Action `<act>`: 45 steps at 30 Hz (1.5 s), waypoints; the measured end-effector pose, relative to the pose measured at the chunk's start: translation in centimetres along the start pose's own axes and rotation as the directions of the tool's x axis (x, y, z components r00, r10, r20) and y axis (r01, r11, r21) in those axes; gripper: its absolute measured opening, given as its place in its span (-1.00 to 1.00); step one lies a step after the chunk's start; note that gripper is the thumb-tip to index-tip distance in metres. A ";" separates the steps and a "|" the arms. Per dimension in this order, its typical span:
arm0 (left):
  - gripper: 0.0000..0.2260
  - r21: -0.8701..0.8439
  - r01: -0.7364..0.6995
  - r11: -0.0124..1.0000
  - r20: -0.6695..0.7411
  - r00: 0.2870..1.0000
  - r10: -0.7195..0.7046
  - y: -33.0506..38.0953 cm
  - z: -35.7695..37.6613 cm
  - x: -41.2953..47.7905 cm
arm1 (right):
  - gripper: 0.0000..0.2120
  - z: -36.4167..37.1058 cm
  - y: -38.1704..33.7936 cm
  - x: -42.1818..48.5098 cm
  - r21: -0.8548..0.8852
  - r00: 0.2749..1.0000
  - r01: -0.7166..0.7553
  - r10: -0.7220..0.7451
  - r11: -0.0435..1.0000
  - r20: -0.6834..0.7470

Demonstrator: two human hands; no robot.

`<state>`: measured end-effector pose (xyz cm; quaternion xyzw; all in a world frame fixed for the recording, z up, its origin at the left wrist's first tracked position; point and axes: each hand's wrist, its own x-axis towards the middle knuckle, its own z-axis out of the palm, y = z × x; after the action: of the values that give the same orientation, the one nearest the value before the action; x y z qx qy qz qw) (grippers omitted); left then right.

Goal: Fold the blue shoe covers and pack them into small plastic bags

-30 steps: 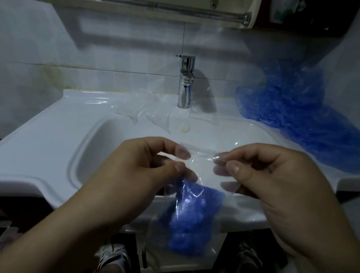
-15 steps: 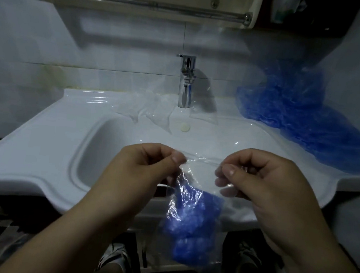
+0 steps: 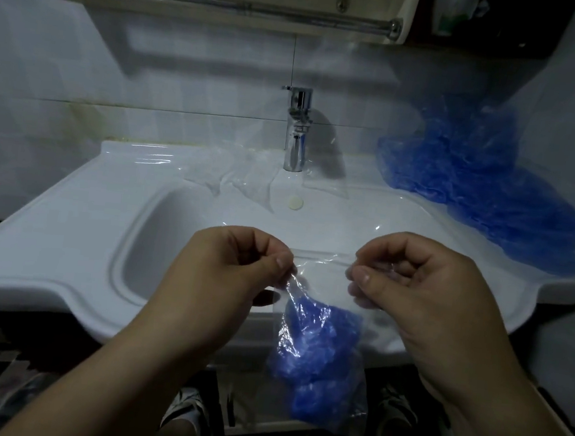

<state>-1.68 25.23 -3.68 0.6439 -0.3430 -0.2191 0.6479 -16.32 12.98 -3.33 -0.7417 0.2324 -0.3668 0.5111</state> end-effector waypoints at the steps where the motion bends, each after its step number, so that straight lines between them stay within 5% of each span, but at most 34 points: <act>1: -0.80 0.009 -0.008 1.000 -0.006 1.000 0.008 0.0 0.0 0.0 | -0.81 0.0 0.0 0.0 -0.001 1.000 0.000 0.000 1.000 -0.001; 10: -0.85 0.327 -0.100 0.940 0.019 0.995 0.100 0.5 0.6 -0.7 | -0.65 1.2 -1.8 -0.5 -0.381 0.991 0.134 -0.132 0.915 0.031; 15: -0.88 0.456 -0.156 0.876 0.049 0.987 0.150 1.2 1.4 -1.4 | -0.73 1.9 -1.8 -0.4 -0.399 0.992 0.118 -0.095 0.909 0.077; 29: -0.85 0.485 -0.208 0.849 0.079 0.978 0.194 1.1 1.2 -1.5 | -0.77 1.5 -1.5 -0.2 -0.357 0.978 0.135 -0.066 0.924 0.199; 45: -0.86 0.243 -0.113 0.963 -0.063 0.989 0.132 0.9 -0.7 -0.3 | -0.74 -2.1 -1.1 0.9 -0.184 0.983 0.032 0.002 0.982 0.181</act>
<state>-1.56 26.00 -2.81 0.7028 -0.3803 -0.1102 0.5910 -17.43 11.55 -1.58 -0.8181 0.2128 -0.2786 0.4559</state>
